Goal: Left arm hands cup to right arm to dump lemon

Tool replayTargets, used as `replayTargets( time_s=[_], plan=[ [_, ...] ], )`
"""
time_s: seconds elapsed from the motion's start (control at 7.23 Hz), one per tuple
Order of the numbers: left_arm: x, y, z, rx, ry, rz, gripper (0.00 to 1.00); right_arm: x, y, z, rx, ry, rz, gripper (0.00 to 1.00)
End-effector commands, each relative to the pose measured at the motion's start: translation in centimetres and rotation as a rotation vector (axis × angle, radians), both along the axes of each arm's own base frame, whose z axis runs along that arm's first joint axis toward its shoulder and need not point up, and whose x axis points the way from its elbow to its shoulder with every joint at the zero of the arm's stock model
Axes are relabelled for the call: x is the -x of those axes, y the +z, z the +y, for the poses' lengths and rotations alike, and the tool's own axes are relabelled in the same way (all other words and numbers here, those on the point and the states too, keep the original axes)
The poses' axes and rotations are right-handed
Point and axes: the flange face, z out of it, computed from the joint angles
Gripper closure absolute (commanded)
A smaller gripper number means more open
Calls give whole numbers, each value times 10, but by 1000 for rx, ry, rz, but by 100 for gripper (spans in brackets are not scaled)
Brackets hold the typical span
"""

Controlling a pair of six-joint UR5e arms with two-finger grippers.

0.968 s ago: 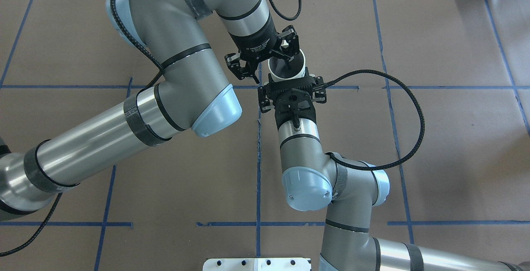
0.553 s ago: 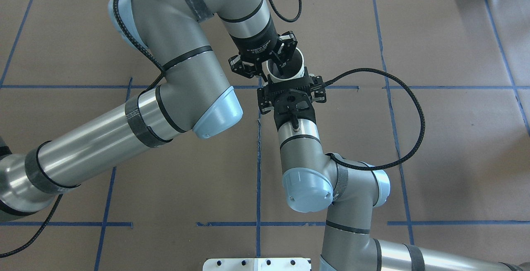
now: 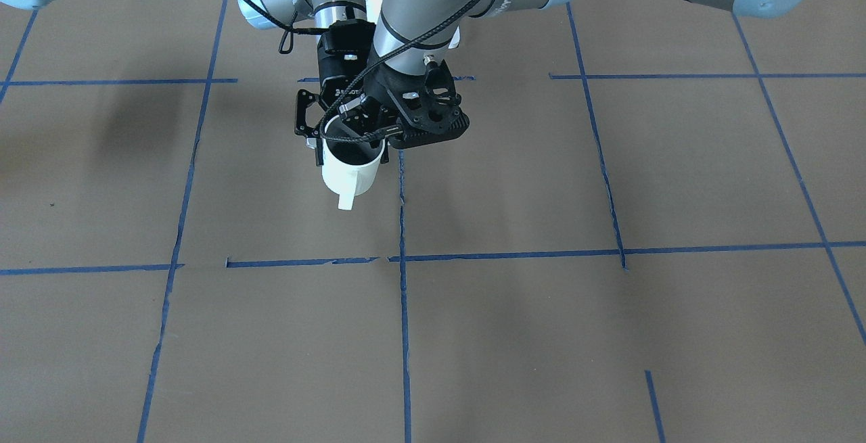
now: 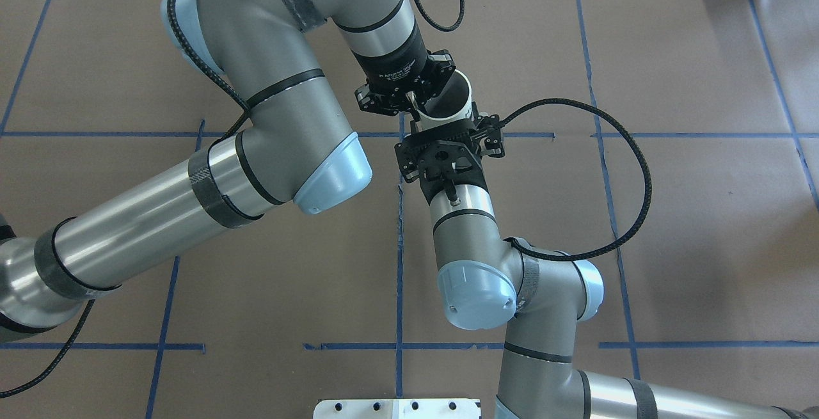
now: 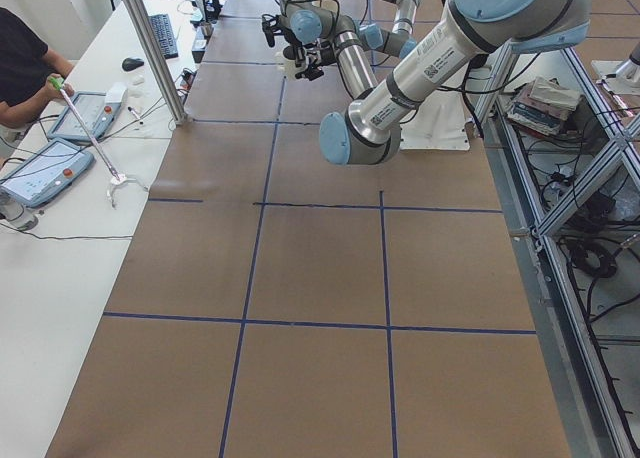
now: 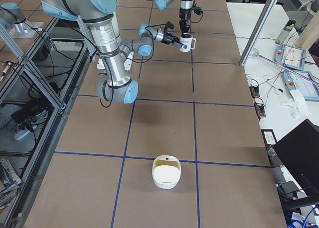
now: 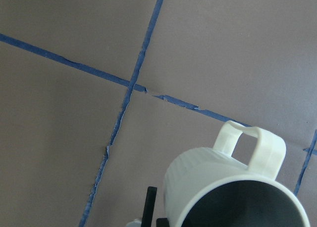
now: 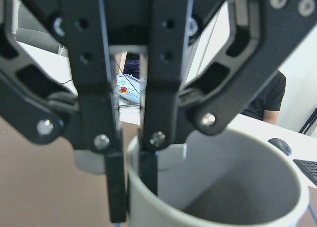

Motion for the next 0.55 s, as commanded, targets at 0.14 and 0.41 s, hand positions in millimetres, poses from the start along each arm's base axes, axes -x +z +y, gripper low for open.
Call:
replayTargets(
  time_s=[0.14, 0.41],
  plan=[
    [44, -11, -9, -2, -53, 2, 100, -3, -1, 3, 1, -8, -9, 0],
    [81, 3, -5, -20, -87, 22, 100, -5, -3, 3, 0, -12, -18, 0]
  ],
)
